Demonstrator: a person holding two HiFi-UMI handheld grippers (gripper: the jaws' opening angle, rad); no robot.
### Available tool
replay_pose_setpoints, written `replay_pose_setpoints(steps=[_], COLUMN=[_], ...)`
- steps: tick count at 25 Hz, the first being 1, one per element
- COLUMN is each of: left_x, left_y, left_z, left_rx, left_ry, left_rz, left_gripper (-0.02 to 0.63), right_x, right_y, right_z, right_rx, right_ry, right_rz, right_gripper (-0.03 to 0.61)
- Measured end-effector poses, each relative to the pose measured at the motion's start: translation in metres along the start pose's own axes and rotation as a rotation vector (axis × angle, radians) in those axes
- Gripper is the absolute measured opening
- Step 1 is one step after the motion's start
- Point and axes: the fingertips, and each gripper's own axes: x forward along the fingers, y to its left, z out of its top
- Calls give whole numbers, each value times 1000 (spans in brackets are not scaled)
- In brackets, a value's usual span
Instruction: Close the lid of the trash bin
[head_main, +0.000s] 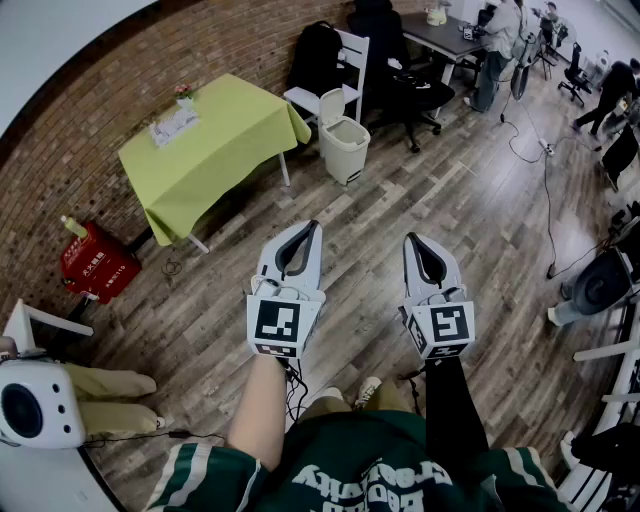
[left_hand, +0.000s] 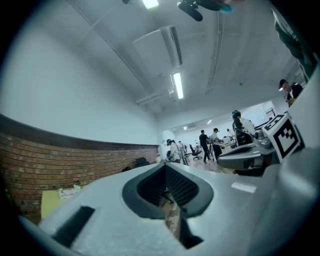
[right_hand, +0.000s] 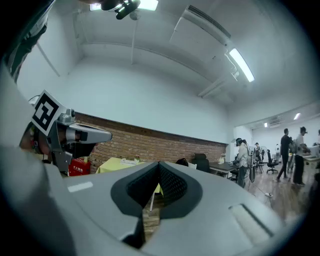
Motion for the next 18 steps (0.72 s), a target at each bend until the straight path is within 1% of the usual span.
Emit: replay_pose_setpoints(steps=[5,9,18], left_x=[-2,-3,-14], left_y=[-1,-8,-7], left_z=[3,4,-1], left_rx=[5,24,19], left_ry=[-11,-7,5], left_rz=[-5,-22,-10], left_gripper=[6,6,8], right_x=[-1,-3,-13], right_y=[2,1,11], right_z=[2,2,0], right_rx=[-2,2,24], right_ry=[-5,-2,-18], right_rz=[1,6,14], right_gripper=[13,12,14])
